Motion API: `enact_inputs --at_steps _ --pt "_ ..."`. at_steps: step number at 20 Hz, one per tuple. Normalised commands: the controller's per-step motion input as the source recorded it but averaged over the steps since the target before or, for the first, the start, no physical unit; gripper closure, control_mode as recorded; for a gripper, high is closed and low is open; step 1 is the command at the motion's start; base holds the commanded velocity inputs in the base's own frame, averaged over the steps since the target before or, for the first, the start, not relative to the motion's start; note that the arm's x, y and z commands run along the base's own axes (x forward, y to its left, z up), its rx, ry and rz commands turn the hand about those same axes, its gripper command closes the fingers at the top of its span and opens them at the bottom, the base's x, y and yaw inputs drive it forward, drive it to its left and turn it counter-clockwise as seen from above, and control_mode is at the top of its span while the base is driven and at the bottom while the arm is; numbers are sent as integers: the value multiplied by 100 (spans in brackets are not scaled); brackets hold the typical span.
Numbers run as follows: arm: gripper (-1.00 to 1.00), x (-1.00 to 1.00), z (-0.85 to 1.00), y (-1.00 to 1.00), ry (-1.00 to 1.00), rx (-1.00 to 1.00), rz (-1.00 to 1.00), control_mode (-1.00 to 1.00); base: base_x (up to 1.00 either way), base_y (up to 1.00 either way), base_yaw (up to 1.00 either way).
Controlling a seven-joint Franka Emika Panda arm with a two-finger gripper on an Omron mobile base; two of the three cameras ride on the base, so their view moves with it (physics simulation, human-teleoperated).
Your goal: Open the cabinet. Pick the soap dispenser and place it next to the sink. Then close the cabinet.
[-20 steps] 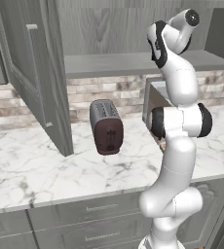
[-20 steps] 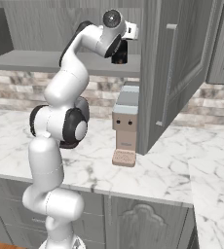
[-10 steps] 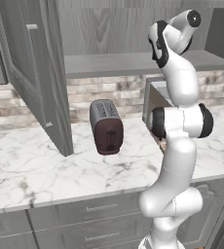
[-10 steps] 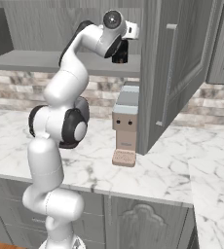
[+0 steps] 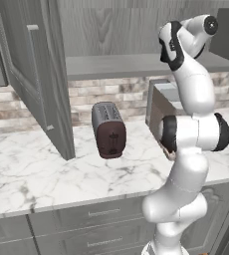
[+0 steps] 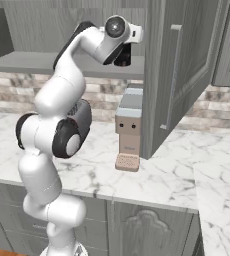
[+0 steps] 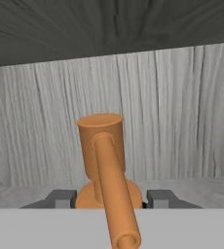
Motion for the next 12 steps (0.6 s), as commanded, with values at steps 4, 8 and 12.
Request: enact_inputs --at_steps 4,8,12 --pt "100 -63 -10 0 -9 0 0 -100 0 0 0" --pt "100 -58 0 0 -1 0 0 -100 0 0 0" --pt "100 -54 18 3 3 4 0 -100 0 0 0"
